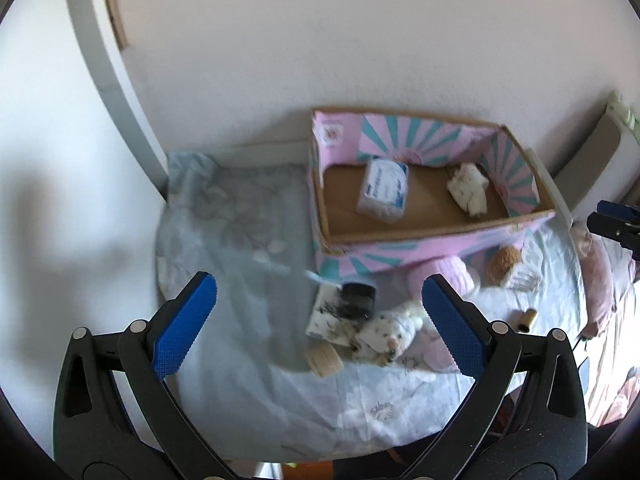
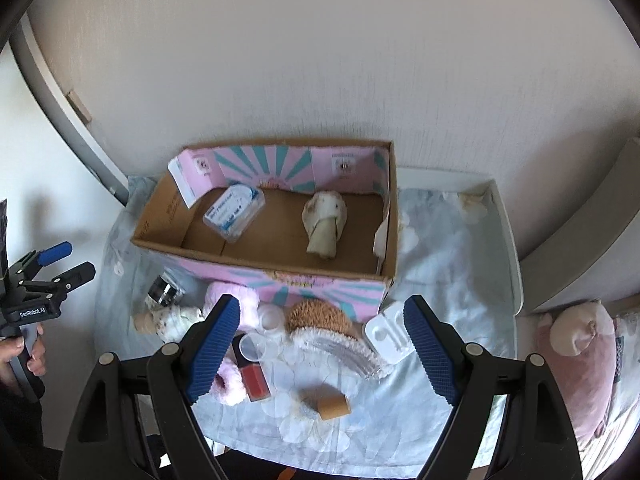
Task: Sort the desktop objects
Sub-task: 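Open both grippers to drop the items and withdraw, then grasp the tissue pack with left gripper while right gripper grasps the brown plush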
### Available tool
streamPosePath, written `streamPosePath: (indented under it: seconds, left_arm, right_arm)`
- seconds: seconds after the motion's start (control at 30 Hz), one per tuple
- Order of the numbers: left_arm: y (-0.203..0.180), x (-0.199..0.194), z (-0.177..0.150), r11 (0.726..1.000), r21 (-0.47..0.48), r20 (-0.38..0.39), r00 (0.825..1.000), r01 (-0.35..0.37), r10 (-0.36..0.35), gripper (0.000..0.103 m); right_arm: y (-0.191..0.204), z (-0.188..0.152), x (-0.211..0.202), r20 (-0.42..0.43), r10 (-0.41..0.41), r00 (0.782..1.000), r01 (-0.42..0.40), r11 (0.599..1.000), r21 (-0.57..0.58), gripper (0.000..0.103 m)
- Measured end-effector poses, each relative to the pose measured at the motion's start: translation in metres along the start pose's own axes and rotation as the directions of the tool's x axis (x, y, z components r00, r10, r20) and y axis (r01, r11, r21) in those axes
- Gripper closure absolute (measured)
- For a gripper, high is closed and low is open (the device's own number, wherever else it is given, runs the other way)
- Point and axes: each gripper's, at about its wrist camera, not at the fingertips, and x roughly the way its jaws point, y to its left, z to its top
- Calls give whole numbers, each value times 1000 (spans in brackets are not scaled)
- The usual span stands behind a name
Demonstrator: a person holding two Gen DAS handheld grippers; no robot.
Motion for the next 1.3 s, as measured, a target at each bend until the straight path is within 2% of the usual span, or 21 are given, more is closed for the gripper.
streamPosePath:
  seconds: [0.23,0.33,0.43,0.53,0.63,0.7,0.9,1.07,1.2,1.3]
  left_arm:
    - [-17,36,-20,1000,8,-52,999,15,-15,1]
    - [-20,55,-27,1000,0,-60,998,3,-3,7]
    - [-20,73,-32,1000,-16,-68,998,-8,7,9]
    - [-21,85,-34,999,-22,-60,998,-25,24,14]
    - [-25,91,-34,999,-8,-40,998,-42,41,15]
    - [-26,96,-33,999,-12,-37,998,-43,43,15]
    - [-28,106,-35,999,-10,-27,999,-46,46,18]
    - [-29,119,-41,998,1,-39,997,-60,60,27]
    - [-30,124,-46,998,10,-46,997,-63,63,34]
    - [-31,128,-49,999,15,-59,997,-51,52,45]
  right_arm:
    - [2,-25,40,-52,20,998,-23,999,-43,22]
    - [4,-37,60,-59,19,998,-22,998,-62,22]
    - [7,-49,73,-40,14,999,-18,995,-94,22]
    - [13,-59,82,5,-19,1000,20,987,-157,22]
    - [15,-65,87,30,-45,999,50,979,-199,23]
    - [16,-67,91,38,-52,998,59,974,-220,30]
    - [20,-67,102,70,-95,993,111,953,-281,32]
    - [23,-69,114,80,-115,990,136,935,-329,36]
    - [24,-73,124,77,-150,986,168,919,-356,44]
    - [29,-76,130,69,-156,985,171,903,-394,51]
